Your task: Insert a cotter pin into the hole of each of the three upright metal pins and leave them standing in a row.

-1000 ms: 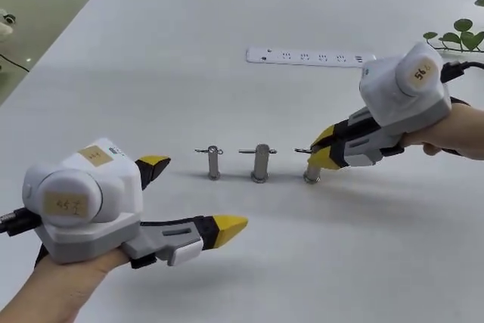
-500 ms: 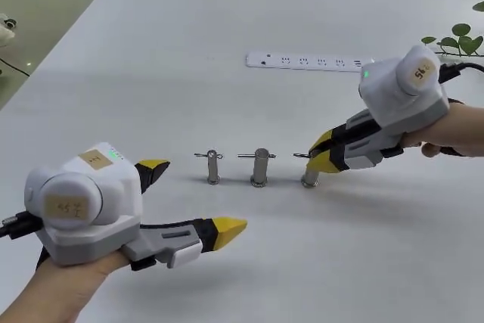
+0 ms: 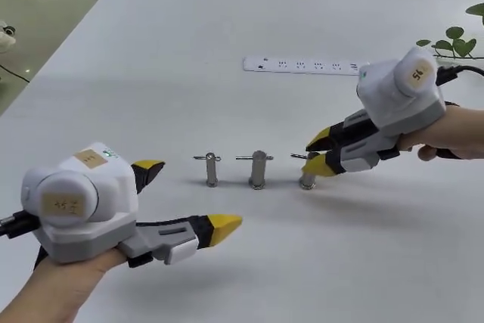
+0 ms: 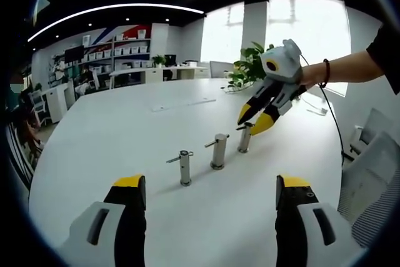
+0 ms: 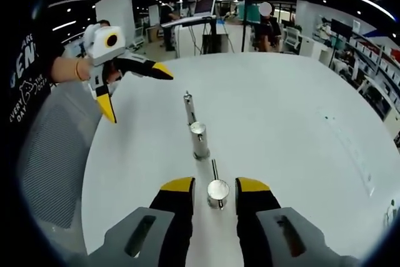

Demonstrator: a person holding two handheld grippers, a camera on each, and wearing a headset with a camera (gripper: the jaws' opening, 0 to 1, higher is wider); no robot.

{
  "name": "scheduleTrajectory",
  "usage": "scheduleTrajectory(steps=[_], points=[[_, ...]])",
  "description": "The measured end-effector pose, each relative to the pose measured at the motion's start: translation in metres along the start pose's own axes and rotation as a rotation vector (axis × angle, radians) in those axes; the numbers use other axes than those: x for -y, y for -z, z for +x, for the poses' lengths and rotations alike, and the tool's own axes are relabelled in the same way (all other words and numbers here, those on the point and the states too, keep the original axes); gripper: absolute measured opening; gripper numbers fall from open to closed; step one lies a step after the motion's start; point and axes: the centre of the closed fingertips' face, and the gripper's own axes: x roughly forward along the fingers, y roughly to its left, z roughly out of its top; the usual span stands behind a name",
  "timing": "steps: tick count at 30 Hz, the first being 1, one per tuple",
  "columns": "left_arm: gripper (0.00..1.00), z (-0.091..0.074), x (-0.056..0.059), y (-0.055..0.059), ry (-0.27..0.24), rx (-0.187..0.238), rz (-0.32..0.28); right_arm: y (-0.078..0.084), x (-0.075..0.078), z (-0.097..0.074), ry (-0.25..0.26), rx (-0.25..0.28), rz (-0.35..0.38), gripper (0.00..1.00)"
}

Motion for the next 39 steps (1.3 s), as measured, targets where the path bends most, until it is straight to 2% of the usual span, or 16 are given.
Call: scheduleTrajectory(steps=[4, 8, 12, 16, 18, 21, 23, 25, 30, 33, 39], points=[[0.83, -0.001, -0.002, -0.002, -0.015, -0.009, 0.003, -0.004, -0.003, -0.008, 0.047, 0.029, 0.03, 0.32], [0.82, -0.001, -0.007, -0.003, -0.032, -0.025, 0.009, -0.011, -0.007, -0.016, 0.113, 0.094, 0.1, 0.4], [0.81, -0.002, -0.01, -0.005, -0.043, -0.016, -0.012, -0.013, -0.016, -0.024, 0.171, 0.137, 0.17, 0.46], [0.8, -0.004, -0.01, -0.009, -0.051, -0.007, -0.025, -0.017, -0.025, -0.034, 0.234, 0.192, 0.225, 0.49], [0.79, -0.005, -0.01, -0.01, -0.056, -0.006, -0.026, -0.016, -0.027, -0.038, 0.269, 0.209, 0.269, 0.52], [0.78, -0.006, -0.011, -0.009, -0.068, -0.02, -0.027, -0.014, -0.031, -0.043, 0.311, 0.222, 0.294, 0.55], [0.78, -0.007, -0.012, -0.011, -0.081, -0.015, -0.034, -0.015, -0.032, -0.047, 0.354, 0.259, 0.337, 0.56], [0.77, -0.008, -0.012, -0.011, -0.084, -0.017, -0.039, -0.014, -0.038, -0.048, 0.357, 0.284, 0.383, 0.58], [0.76, -0.011, -0.009, -0.013, -0.085, -0.016, -0.035, -0.009, -0.044, -0.052, 0.396, 0.317, 0.43, 0.58], [0.76, -0.011, -0.008, -0.012, -0.086, -0.016, -0.037, -0.008, -0.047, -0.053, 0.408, 0.331, 0.444, 0.58], [0.75, -0.015, -0.004, -0.009, -0.089, -0.017, -0.044, -0.006, -0.05, -0.055, 0.47, 0.347, 0.459, 0.58]])
